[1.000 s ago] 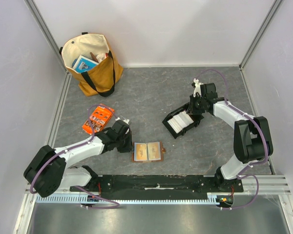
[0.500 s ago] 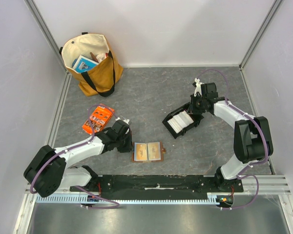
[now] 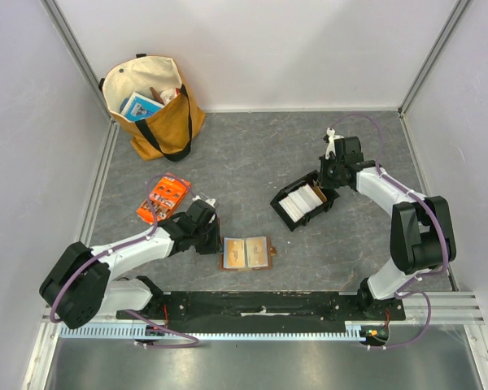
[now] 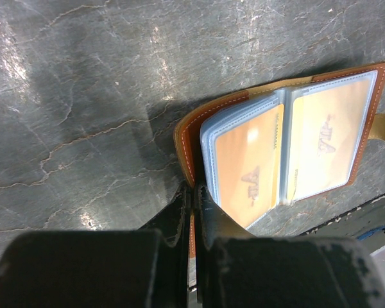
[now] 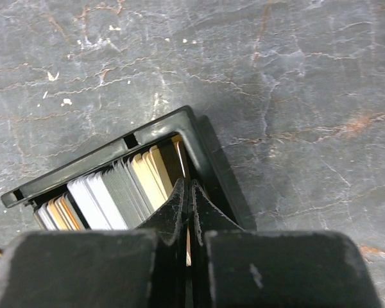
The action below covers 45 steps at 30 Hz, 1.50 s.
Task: Put the credit cards into the card holder
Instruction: Pick up the credit card from the storage box.
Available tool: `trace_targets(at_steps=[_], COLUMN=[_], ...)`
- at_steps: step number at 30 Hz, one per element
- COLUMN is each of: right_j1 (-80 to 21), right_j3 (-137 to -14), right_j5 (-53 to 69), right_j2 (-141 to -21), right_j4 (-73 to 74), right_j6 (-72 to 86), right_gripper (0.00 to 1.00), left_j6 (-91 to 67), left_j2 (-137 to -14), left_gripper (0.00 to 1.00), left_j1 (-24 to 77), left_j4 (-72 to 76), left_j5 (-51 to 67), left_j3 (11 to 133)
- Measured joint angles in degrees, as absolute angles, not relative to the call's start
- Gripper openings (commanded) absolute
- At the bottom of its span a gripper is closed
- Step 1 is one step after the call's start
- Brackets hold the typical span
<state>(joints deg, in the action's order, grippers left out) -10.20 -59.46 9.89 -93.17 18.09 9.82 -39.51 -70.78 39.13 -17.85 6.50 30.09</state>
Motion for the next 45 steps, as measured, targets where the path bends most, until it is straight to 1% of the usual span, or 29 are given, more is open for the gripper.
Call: trace_targets(at_steps=[6, 13, 17, 23, 25, 34, 39, 42, 44, 45], right_j1=[-11.2, -15.6, -18.4, -19.8, -20.0, -20.2, -20.2, -20.3, -20.3, -20.3], right_j3=[-59.7, -60.9, -61.8, -62.7, -63.0, -63.4, -63.4, -63.5, -63.7, -63.7], right_j5=[4.8, -3.9, -9.0, -13.1, -14.5, -16.8, -16.2, -16.2, -16.2, -16.2], right_j2=[-92.9, -92.9, -93.7, -94.8, -94.9, -95.1, -96.5, -97.1, -97.1, -97.1], right_j4=[19.0, 21.4, 22.8, 24.6, 24.8, 27.0, 27.9, 27.9, 28.0, 27.9], right_j6=[9.6, 7.9, 7.2, 6.7, 6.7, 6.3, 5.9, 5.8, 5.4, 5.3], right_gripper=[0.01, 0.04, 0.07, 0.09, 0.12, 0.18, 0.16, 0.09, 0.02, 0.00], left_j6=[-39.5, -39.5, -39.4, -39.4, -39.4, -39.4, -39.4, -39.4, -39.4, -39.4], left_j2=[-70.8, -71.0, -71.2, -71.3, -71.3, -71.6, -71.6, -71.6, -71.6, -71.6], left_gripper=[0.02, 0.02, 0.02, 0.02, 0.02, 0.02, 0.02, 0.02, 0.02, 0.02], left_j1=[39.1, 39.1, 39.1, 39.1, 39.1, 39.1, 39.1, 39.1, 39.1, 39.1], left_j4=[-17.8, -17.5, -17.4, -17.4, -17.4, -17.0, -16.9, -16.8, -16.7, -16.7], left_j5=[6.6, 6.7, 6.7, 6.7, 6.7, 6.9, 7.3, 7.6, 7.7, 7.7], left_j3=[30.1, 30.1, 30.1, 30.1, 30.1, 30.1, 30.1, 30.1, 30.1, 30.1])
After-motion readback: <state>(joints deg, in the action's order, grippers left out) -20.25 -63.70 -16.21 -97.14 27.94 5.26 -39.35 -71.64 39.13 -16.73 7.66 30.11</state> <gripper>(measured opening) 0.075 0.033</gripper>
